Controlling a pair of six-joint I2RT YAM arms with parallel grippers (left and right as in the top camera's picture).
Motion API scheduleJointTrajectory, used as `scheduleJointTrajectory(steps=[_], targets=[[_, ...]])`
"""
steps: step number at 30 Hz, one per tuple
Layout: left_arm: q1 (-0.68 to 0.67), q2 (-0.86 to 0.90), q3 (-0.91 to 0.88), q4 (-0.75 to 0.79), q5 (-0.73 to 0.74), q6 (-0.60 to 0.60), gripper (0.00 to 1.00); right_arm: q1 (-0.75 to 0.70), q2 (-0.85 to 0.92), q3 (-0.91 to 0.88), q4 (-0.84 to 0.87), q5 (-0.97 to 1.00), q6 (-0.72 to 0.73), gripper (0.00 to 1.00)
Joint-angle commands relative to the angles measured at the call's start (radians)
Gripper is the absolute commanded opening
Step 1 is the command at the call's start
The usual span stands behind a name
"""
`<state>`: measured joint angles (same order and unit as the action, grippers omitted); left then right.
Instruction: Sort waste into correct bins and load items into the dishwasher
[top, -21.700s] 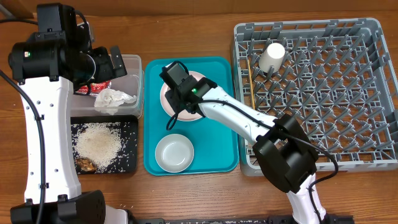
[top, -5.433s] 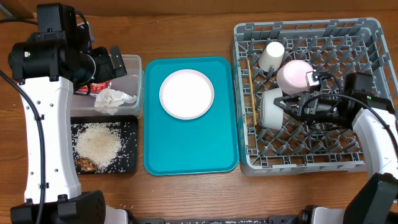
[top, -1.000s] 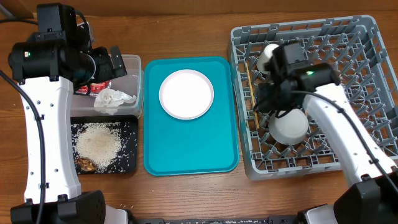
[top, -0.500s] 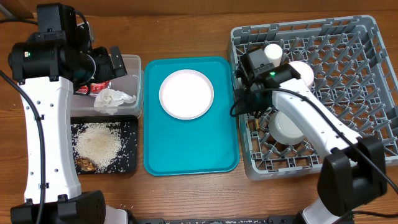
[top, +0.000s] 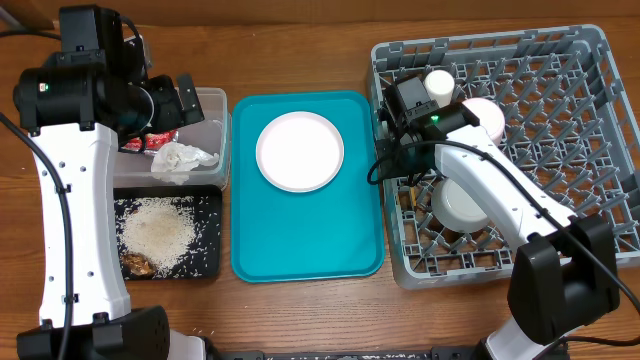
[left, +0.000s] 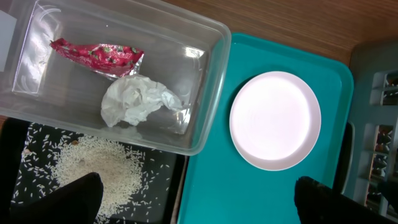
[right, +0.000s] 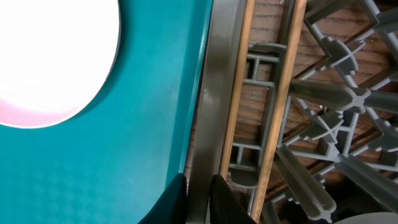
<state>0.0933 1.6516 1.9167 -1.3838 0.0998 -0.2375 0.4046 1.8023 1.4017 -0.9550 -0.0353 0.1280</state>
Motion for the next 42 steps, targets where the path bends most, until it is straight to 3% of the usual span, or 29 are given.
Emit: scheduleJointTrajectory(steps=[1,8,20,29,35,42], targets=[[-0.002,0.007,0.001,0.0,-0.006,-0.013,1.0,0.008,-0.005,0.023,0.035,-0.029,0.008,0.12],[-0.002,0.007,0.001,0.0,-0.006,-0.013,1.0,0.008,-0.006,0.023,0.079,-0.03,0.088,0.1],[-0.002,0.007,0.001,0.0,-0.006,-0.013,1.0,0.008,-0.006,0.023,0.098,-0.029,0.09,0.12],[-0.002,0.007,0.001,0.0,-0.006,-0.013,1.0,0.008,-0.007,0.074,0.091,0.079,0.089,0.37],[-0.002,0.007,0.001,0.0,-0.006,-0.013,1.0,0.023,-0.007,0.258,-0.021,0.04,0.085,0.38],[-0.002,0.007,0.001,0.0,-0.006,-0.013,1.0,0.074,-0.005,0.242,0.055,-0.07,0.086,0.38]])
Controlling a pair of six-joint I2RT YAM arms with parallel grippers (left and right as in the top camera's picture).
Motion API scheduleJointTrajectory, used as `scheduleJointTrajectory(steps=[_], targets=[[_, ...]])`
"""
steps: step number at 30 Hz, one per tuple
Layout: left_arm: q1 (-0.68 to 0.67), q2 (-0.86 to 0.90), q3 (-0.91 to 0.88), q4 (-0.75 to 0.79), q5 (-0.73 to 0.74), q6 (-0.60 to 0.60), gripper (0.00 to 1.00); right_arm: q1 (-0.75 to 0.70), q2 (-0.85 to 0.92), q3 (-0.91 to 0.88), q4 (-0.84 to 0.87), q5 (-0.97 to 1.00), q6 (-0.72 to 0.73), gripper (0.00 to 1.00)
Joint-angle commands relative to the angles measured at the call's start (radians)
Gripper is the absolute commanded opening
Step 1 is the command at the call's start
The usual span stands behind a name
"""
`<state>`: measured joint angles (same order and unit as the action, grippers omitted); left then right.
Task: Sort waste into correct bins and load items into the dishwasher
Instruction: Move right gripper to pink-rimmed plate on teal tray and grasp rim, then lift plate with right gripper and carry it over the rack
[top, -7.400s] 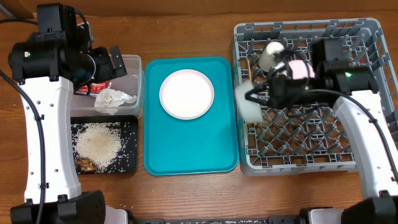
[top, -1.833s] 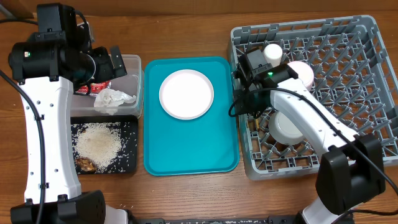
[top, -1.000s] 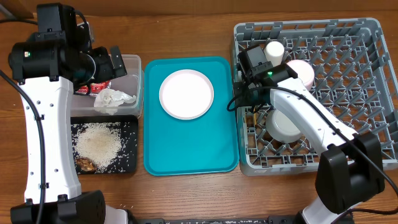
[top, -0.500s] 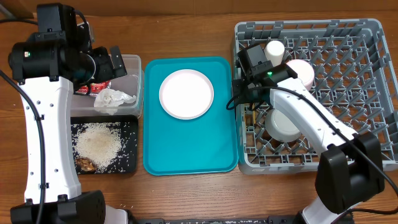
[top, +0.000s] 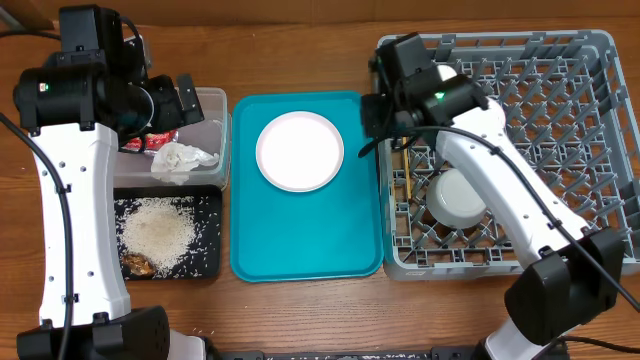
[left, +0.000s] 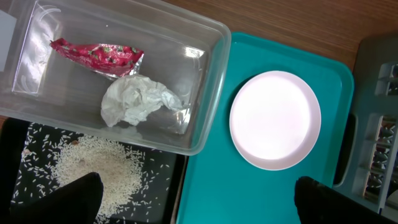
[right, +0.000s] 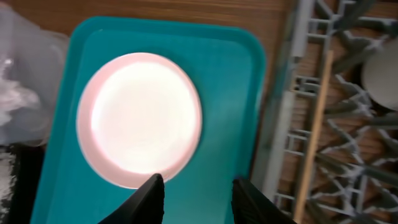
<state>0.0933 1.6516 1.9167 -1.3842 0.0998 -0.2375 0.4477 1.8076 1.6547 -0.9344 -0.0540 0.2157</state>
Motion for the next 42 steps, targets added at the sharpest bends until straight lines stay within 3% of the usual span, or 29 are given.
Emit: scheduleJointTrajectory(steps=[1,8,14,21,39,42], targets=[[-0.002,0.007,0.001,0.001,-0.006,-0.013,1.0,0.038,-0.008,-0.019,0.05,-0.051,-0.002,0.38],[-0.002,0.007,0.001,0.001,-0.006,-0.014,1.0,0.103,0.036,-0.075,0.144,0.006,-0.002,0.39],[-0.002,0.007,0.001,0.001,-0.006,-0.014,1.0,0.143,0.129,-0.083,0.232,0.214,-0.01,0.45],[-0.002,0.007,0.001,0.001,-0.006,-0.013,1.0,0.145,0.264,-0.083,0.319,0.351,-0.011,0.45],[-0.002,0.007,0.001,0.001,-0.006,-0.013,1.0,0.146,0.382,-0.083,0.322,0.277,-0.013,0.44],[-0.002,0.007,0.001,0.001,-0.006,-0.013,1.0,0.146,0.382,-0.083,0.32,0.276,-0.013,0.4]])
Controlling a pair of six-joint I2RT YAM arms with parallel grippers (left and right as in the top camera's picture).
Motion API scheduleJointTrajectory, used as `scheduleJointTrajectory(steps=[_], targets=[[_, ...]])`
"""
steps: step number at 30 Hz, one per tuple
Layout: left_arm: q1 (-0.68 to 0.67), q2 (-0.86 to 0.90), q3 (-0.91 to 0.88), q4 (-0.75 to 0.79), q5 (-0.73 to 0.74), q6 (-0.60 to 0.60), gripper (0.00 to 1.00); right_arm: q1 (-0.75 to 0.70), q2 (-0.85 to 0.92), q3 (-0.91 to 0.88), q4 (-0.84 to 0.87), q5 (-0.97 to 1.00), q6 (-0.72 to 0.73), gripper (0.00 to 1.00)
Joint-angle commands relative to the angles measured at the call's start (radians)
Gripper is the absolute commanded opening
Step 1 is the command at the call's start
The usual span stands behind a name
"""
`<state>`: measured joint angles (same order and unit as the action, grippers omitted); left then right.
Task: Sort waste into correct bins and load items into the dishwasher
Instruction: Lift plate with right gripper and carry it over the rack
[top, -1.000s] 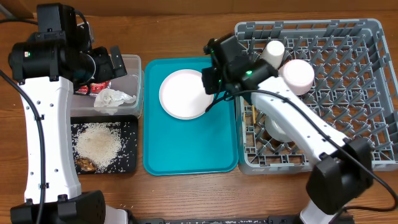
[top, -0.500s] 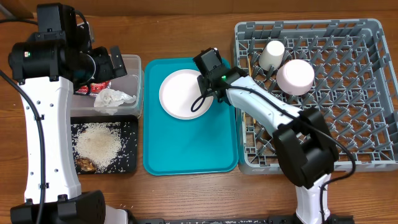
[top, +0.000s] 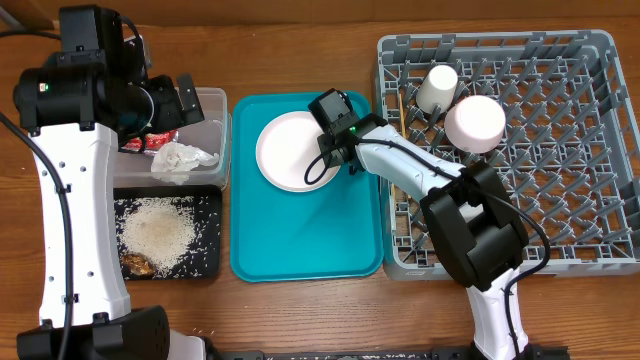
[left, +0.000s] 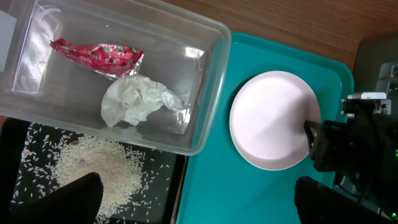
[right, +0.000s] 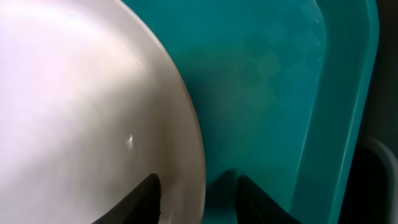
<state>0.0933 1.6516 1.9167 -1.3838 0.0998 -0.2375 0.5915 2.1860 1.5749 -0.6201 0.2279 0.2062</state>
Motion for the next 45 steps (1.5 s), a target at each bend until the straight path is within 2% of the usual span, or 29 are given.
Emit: scheduleJointTrajectory(steps=[1,8,14,18,24,30,34,40,45], targets=[[-0.002,0.007,0.001,0.0,-0.006,-0.013,1.0,0.002,0.003,-0.003,0.006,-0.006,-0.003,0.4],[-0.002,0.007,0.001,0.0,-0.006,-0.013,1.0,0.002,0.013,-0.003,0.016,-0.114,0.009,0.4],[-0.002,0.007,0.001,0.0,-0.006,-0.013,1.0,0.002,0.031,-0.003,-0.005,-0.114,0.009,0.25],[-0.002,0.007,0.001,0.0,-0.006,-0.013,1.0,0.002,0.027,-0.002,0.008,-0.114,0.008,0.04],[-0.002,0.007,0.001,0.0,-0.006,-0.013,1.0,0.001,-0.042,0.073,-0.022,-0.108,-0.013,0.04],[-0.002,0.007,0.001,0.0,-0.006,-0.013,1.0,0.001,-0.238,0.186,-0.137,-0.037,-0.057,0.04],[-0.002,0.007,0.001,0.0,-0.006,-0.013,1.0,0.001,-0.373,0.194,-0.196,0.146,-0.058,0.04],[-0.002,0.007,0.001,0.0,-0.006,-0.013,1.0,-0.026,-0.521,0.194,-0.274,0.616,-0.067,0.04],[-0.002,0.007,0.001,0.0,-0.006,-0.013,1.0,-0.103,-0.551,0.194,-0.375,0.845,-0.195,0.04]])
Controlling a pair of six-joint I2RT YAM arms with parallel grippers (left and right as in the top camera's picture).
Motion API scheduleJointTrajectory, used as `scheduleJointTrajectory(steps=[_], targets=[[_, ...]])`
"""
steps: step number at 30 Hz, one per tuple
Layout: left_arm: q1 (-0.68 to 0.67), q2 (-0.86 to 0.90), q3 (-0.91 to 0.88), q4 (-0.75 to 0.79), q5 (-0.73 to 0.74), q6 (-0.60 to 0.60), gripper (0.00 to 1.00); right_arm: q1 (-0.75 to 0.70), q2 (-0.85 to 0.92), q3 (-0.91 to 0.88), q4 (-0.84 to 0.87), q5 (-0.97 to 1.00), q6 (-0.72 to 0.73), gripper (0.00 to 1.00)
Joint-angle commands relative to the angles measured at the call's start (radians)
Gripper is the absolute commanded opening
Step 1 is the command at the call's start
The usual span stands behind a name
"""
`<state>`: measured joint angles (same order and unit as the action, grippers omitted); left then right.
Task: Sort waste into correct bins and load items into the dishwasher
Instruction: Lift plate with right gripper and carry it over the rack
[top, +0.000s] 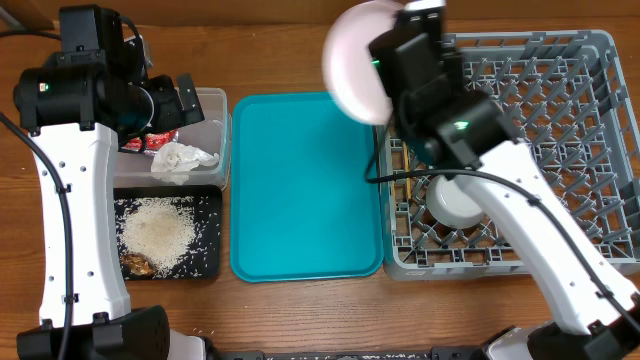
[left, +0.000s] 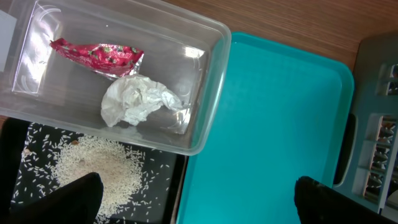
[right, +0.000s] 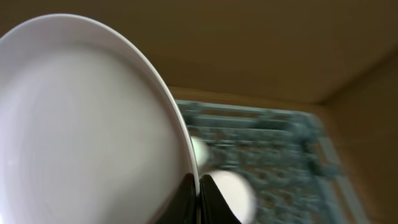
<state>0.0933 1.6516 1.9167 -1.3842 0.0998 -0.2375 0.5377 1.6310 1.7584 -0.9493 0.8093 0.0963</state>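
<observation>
A white plate (top: 356, 58) is held up in the air, tilted on edge, over the teal tray's (top: 300, 190) far right corner, beside the grey dishwasher rack (top: 540, 130). My right gripper (right: 198, 186) is shut on the plate's (right: 81, 124) rim. My left gripper (left: 196, 199) hangs open above the clear waste bin (left: 214, 81), which holds a red wrapper (left: 96, 55) and a crumpled tissue (left: 137, 102). The tray (left: 273, 137) is bare.
A black tray (top: 165, 235) with spilled rice and a food scrap lies at the front left. In the rack a white bowl (top: 455, 200) lies under my right arm; a chopstick (top: 405, 172) rests along the rack's left side.
The plate lay flat on the teal tray with my right gripper open at its right rim. Now the gripper is shut on that rim and holds the plate high near the rack. The left arm is still.
My right gripper was shut low at the rack's left edge by the chopstick. It then stood open over the tray beside the plate, then at the plate's rim. Now it holds the plate raised by the rack. The left gripper stayed open over the bin.
</observation>
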Motion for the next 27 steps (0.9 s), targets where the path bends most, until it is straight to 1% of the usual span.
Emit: scheduleJointTrajectory(steps=[1,4,8,13,18,23,27], targets=[[-0.002,0.007,0.001,0.001,-0.006,-0.013,1.0,-0.064,0.005,0.01,-0.075,0.285,-0.098,0.04],[-0.002,0.007,0.001,0.001,-0.006,-0.014,1.0,-0.102,0.008,0.008,-0.167,0.3,-0.101,0.04],[-0.002,0.007,0.001,0.001,-0.006,-0.013,1.0,-0.114,0.009,-0.019,-0.208,0.297,-0.1,0.04],[-0.002,0.007,0.001,0.001,-0.006,-0.013,1.0,-0.114,0.016,-0.078,-0.202,0.297,-0.097,0.04],[-0.002,0.007,0.001,0.001,-0.006,-0.013,1.0,-0.114,0.035,-0.135,-0.157,0.297,-0.097,0.04],[-0.002,0.007,0.001,0.001,-0.006,-0.013,1.0,-0.113,0.065,-0.138,-0.148,0.296,-0.097,0.04],[-0.002,0.007,0.001,0.001,-0.006,-0.013,1.0,-0.114,0.083,-0.138,-0.16,0.237,-0.097,0.04]])
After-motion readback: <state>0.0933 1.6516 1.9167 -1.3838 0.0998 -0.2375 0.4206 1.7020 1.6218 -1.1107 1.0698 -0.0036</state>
